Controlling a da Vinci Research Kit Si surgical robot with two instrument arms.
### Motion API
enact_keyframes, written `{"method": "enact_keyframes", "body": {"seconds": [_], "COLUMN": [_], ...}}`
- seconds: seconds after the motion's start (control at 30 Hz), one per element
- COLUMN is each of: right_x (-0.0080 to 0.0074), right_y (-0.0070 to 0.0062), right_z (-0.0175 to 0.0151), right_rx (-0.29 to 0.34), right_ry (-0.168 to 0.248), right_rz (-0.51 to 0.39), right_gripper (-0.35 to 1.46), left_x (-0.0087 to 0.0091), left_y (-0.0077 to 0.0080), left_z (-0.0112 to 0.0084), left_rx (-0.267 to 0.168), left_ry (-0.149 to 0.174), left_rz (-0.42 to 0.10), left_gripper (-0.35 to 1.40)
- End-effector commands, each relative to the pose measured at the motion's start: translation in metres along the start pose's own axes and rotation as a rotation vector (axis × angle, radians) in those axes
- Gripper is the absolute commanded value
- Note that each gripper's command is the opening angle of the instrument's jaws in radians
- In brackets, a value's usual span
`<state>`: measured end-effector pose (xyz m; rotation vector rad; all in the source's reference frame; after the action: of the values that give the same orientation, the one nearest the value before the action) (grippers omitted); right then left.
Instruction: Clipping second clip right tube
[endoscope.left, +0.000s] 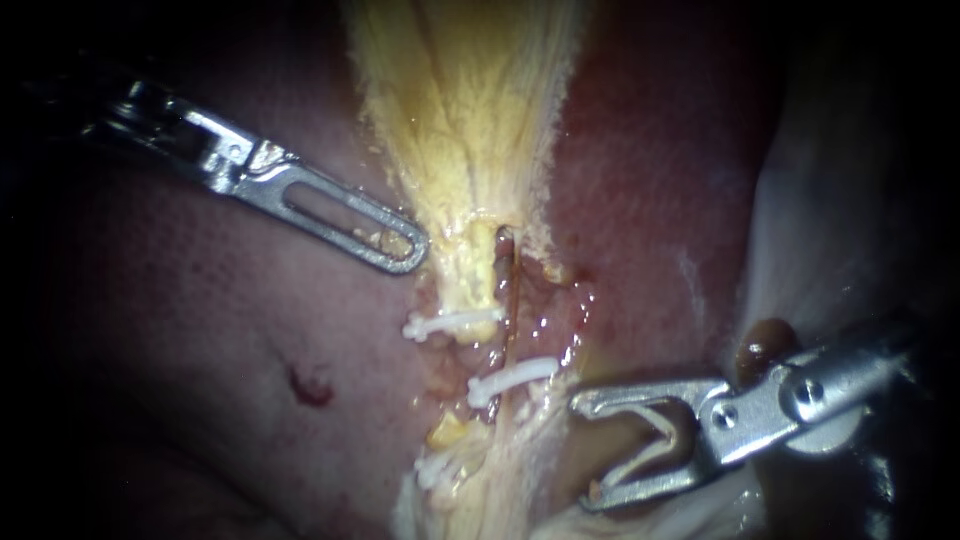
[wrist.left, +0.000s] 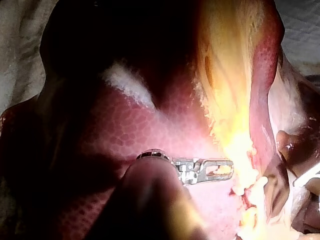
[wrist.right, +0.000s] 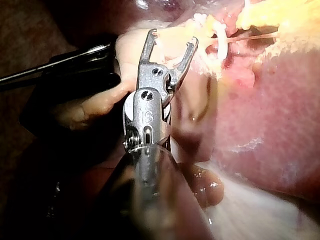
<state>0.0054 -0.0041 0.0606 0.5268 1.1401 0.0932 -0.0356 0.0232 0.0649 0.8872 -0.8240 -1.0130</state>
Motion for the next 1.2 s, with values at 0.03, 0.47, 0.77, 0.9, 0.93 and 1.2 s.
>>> {"method": "enact_keyframes", "body": {"seconds": [0.03, 0.47, 0.77, 0.9, 0.93, 1.2], "right_x": [0.0, 0.0, 0.0, 0.0001, 0.0002, 0.0008], "right_y": [0.0, 0.0, 0.0, 0.0002, 0.0003, 0.0023], "right_z": [0.0, 0.0, 0.0, 0.0002, 0.0003, 0.0022], "right_rx": [0.0, 0.0, 0.0, -0.002, -0.003, 0.041], "right_ry": [0.0, 0.0, 0.0, 0.0, 0.0, 0.005], "right_rz": [0.0, 0.0, 0.0, 0.001, 0.02, 0.118], "right_gripper": [0.5, 0.5, 0.5, 0.5, 0.5, 0.5], "left_x": [0.0, -0.0022, -0.0027, -0.0026, -0.0026, -0.0025], "left_y": [0.0, -0.001, -0.0011, -0.0011, -0.0011, -0.001], "left_z": [-0.0001, -0.0077, -0.0096, -0.0096, -0.0096, -0.0096], "left_rx": [0.0, -0.015, -0.022, -0.023, -0.023, -0.023], "left_ry": [0.0, -0.027, -0.04, -0.04, -0.04, -0.04], "left_rz": [0.0, -0.029, -0.031, -0.03, -0.03, -0.03], "left_gripper": [-0.35, -0.35, -0.35, -0.35, -0.35, -0.35]}}
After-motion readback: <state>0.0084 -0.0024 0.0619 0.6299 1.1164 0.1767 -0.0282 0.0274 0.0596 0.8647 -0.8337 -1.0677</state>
